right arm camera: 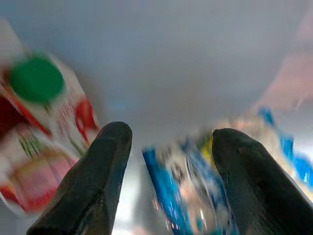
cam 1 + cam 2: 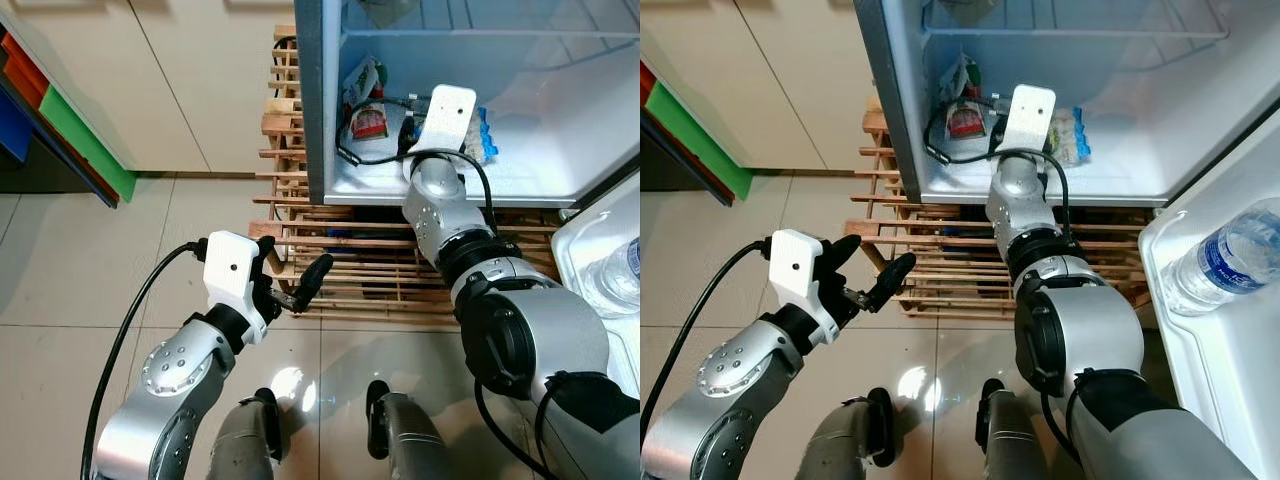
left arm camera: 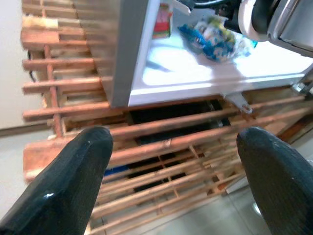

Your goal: Restocking fridge

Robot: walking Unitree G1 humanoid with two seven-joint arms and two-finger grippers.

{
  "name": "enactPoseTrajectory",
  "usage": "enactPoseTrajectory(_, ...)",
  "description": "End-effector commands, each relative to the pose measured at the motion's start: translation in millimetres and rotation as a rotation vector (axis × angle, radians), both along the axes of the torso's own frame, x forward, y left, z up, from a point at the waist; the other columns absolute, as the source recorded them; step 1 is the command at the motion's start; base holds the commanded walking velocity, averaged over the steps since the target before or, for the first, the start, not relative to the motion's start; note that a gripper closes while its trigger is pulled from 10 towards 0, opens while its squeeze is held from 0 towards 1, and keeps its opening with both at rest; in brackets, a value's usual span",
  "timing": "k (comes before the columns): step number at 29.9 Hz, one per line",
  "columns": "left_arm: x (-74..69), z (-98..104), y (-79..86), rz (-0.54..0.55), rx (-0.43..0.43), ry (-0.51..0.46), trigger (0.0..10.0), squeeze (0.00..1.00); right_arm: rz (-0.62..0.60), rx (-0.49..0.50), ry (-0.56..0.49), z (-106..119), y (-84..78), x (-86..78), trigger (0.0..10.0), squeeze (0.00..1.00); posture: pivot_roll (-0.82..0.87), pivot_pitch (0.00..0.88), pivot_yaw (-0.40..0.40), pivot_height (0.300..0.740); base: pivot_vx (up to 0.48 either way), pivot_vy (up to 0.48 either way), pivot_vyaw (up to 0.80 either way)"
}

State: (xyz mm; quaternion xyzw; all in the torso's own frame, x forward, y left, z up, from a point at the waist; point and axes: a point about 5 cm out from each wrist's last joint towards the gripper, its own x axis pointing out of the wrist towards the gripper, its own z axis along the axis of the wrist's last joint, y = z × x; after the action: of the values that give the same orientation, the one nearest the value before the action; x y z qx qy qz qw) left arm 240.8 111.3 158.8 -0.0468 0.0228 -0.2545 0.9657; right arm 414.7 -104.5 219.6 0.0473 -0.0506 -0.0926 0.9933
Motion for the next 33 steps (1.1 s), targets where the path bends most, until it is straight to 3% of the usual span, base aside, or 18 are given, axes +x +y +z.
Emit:
enactPoseTrajectory(1,3.0,-4,-5.3,-0.008,-0.001,-0.005,10.0,0.00,-0.019,-0.017,-0.069,-2,-0.7,-5.3,10.0,0.00,0.11,0.236,-0.016,0.740,0.000,0.000,0.00)
enactPoseTrajectory(11,32.2,-5,-20.7,-0.028,-0.013,-0.050,10.0,0.00,0.051,-0.097,-0.096,-48,-2.3,-40.7,10.0,0.00,0.01,0.104,-0.017,0.740,0.000,0.000,0.00)
enactPoseTrajectory(13,40.9,-9,-9.1,0.101,-0.051,-0.029,10.0,0.00,0.065,-0.106,-0.138,-54,-13.7,-62.6,10.0,0.00,-0.03,0.053,-0.002,0.740,0.000,0.000,0.00)
enactPoseTrajectory(14,40.9,-9,-9.1,0.101,-0.051,-0.029,10.0,0.00,0.065,-0.106,-0.138,-54,-13.7,-62.6,10.0,0.00,-0.03,0.053,-0.002,0.740,0.000,0.000,0.00)
enactPoseTrajectory(15,42.7,-13,2.9,0.192,-0.066,-0.009,10.0,0.00,0.068,-0.105,-0.167,-56,-25.6,-76.4,10.0,0.00,-0.04,0.025,0.015,0.740,0.000,0.000,0.00)
enactPoseTrajectory(16,42.7,-13,2.9,0.192,-0.066,-0.009,10.0,0.00,0.068,-0.105,-0.167,-56,-25.6,-76.4,10.0,0.00,-0.04,0.025,0.015,0.740,0.000,0.000,0.00)
enactPoseTrajectory(20,44.0,-14,20.3,0.281,-0.037,-0.033,10.0,0.00,0.065,-0.126,-0.168,-67,-46.2,-102.6,10.0,0.00,-0.05,0.000,0.028,0.740,0.000,0.000,0.00)
enactPoseTrajectory(24,48.6,-9,25.8,0.309,-0.006,-0.069,10.0,0.00,0.072,-0.139,-0.145,-76,-53.6,-112.3,10.0,0.00,-0.06,0.000,0.030,0.740,0.000,0.000,0.00)
enactPoseTrajectory(26,52.2,-3,29.5,0.346,0.035,-0.109,10.0,0.00,0.067,-0.139,-0.113,-87,-65.2,-124.3,10.0,0.00,-0.06,0.000,0.023,0.740,0.000,0.000,0.00)
enactPoseTrajectory(33,56.9,-7,25.0,0.384,0.007,-0.105,10.0,0.00,0.083,-0.149,-0.017,-106,-80.8,-139.1,10.0,0.00,-0.07,0.000,0.016,0.740,-0.036,0.000,0.00)
